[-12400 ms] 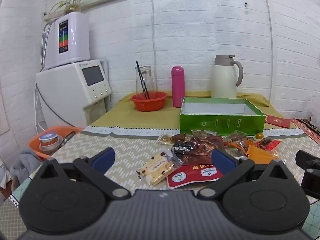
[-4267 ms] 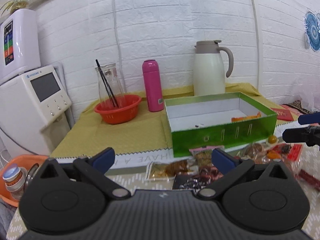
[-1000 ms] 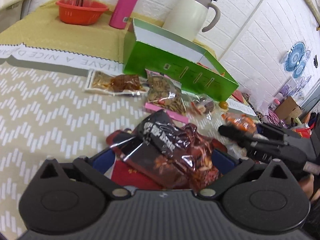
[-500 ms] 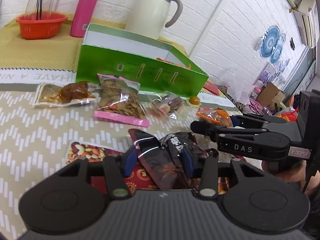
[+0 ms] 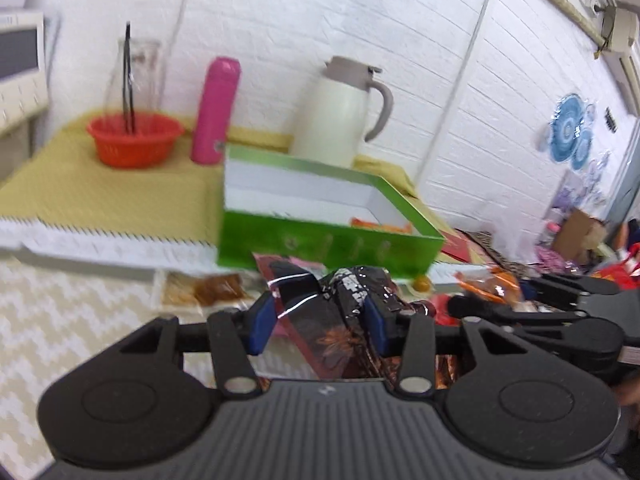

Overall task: Organize snacks
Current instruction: 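Carry both held bags up toward the green box, then lower both bags into the green box and open both grippers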

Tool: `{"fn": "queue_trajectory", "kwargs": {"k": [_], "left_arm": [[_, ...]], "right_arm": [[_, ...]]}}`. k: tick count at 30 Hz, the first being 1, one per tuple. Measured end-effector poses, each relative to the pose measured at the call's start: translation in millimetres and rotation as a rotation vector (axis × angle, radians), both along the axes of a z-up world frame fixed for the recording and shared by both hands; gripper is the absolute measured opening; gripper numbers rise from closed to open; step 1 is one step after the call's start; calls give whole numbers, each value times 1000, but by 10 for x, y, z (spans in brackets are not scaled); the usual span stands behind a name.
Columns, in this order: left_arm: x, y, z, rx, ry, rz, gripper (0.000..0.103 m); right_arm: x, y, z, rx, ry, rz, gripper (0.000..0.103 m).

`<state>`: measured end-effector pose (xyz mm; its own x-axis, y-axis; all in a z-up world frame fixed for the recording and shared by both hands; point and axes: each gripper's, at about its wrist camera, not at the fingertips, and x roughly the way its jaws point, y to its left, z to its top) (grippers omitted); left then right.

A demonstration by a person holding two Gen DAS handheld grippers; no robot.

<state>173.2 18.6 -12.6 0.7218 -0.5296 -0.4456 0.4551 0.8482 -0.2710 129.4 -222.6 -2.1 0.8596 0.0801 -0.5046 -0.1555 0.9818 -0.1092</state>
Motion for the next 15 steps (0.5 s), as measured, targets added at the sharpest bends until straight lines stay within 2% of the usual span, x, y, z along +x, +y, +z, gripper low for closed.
{"fn": "queue_trajectory", "kwargs": {"k": [10, 15], "left_arm": [[22, -183, 18, 146, -69, 70, 44], [199, -275, 139, 159, -113, 103, 44]], "right_arm": [[5, 129, 21, 26, -3, -19, 83], [170, 28, 206, 67, -36, -57, 83]]}}
